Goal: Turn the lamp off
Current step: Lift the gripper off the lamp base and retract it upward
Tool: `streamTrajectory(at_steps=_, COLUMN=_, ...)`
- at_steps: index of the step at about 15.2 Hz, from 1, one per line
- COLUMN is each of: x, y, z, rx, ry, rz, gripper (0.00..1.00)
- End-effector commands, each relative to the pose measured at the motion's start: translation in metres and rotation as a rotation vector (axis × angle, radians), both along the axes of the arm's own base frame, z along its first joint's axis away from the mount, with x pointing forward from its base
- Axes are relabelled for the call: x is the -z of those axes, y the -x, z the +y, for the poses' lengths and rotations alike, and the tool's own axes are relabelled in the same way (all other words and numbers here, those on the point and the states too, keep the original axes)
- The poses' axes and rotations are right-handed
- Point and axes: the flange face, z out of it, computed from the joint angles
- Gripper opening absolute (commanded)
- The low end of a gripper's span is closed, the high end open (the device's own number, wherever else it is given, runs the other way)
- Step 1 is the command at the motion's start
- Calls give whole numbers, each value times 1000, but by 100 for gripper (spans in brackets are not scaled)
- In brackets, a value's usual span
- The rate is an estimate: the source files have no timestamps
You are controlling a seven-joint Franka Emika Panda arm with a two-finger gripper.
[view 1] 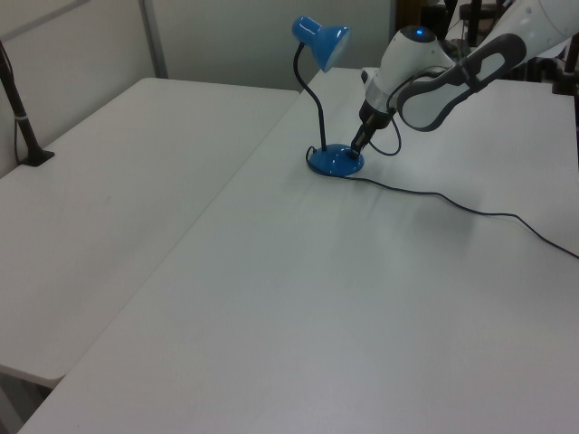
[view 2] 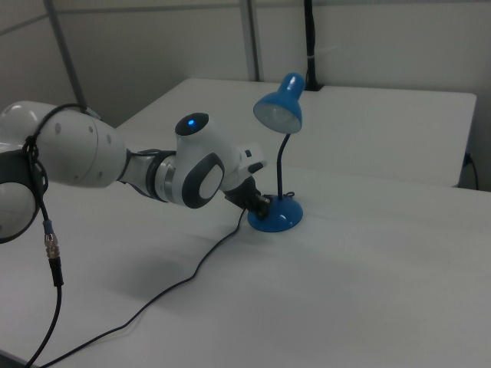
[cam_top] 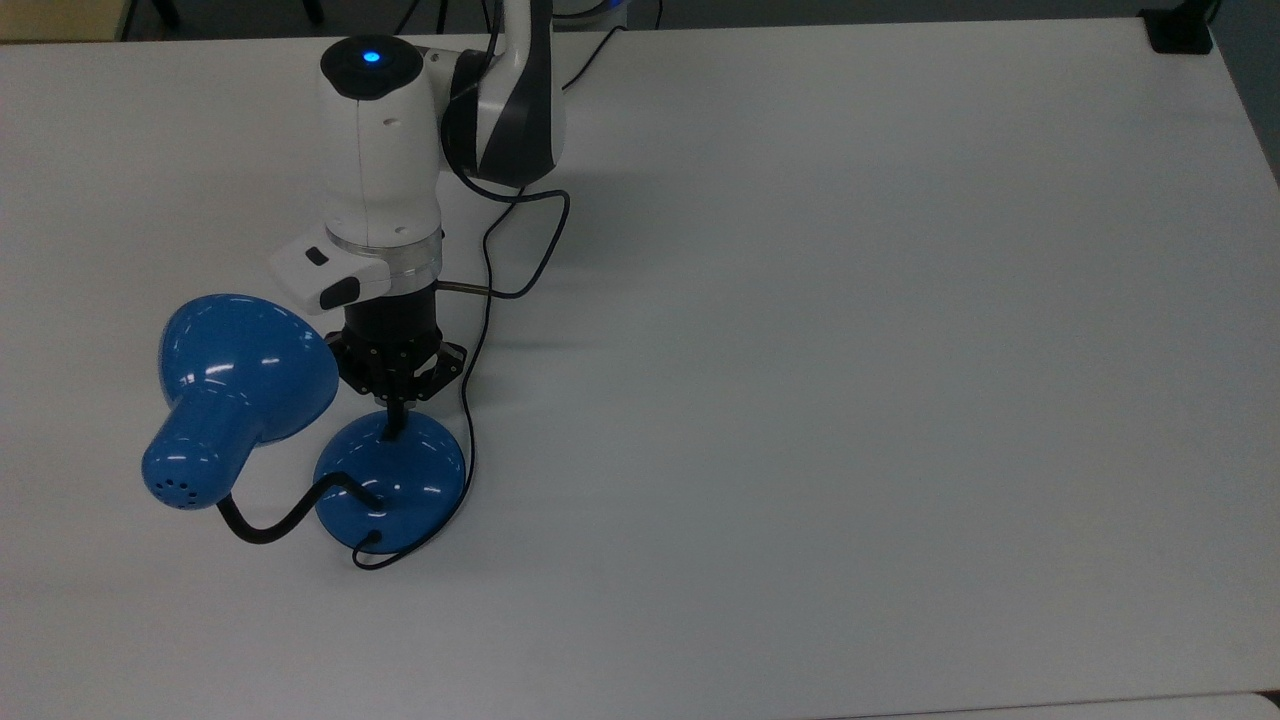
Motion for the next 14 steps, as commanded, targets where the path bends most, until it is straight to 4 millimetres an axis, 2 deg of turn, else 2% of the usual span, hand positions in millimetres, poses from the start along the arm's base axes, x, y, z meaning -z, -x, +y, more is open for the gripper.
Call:
streamTrajectory(at_steps=1, x=17, y=-1, z=-5, rx=18, ry=-10, rz=10, gripper=0)
streamTrajectory(at_steps=4, x=-2, y=2, z=-6, rx=24, ry=-12, rz=38, gripper=0)
streamTrajectory(at_steps=7, x=-54, y=18, z=8, rx=14, ry=-10, rz=151, gripper=0)
streamTrajectory(at_steps=8, x=-66, y=22, z=26, rx=-3, ry=-12, rz=179, gripper=0)
streamTrajectory(at_steps=9, x=-80, y=29, z=58, rx=-41, ry=-9, rz=232, gripper=0)
streamTrajectory(at_steps=11, x=-98, y=42, z=87, rx=-56, ry=-10, rz=293, gripper=0)
streamTrajectory(at_steps=13, x=-118, y=58, z=126, rx=-84, ry=-2, rz=355, gripper=0)
streamTrajectory(at_steps=14, x=-132, y=69, z=135, rx=-95, ry=2, rz=381, gripper=0)
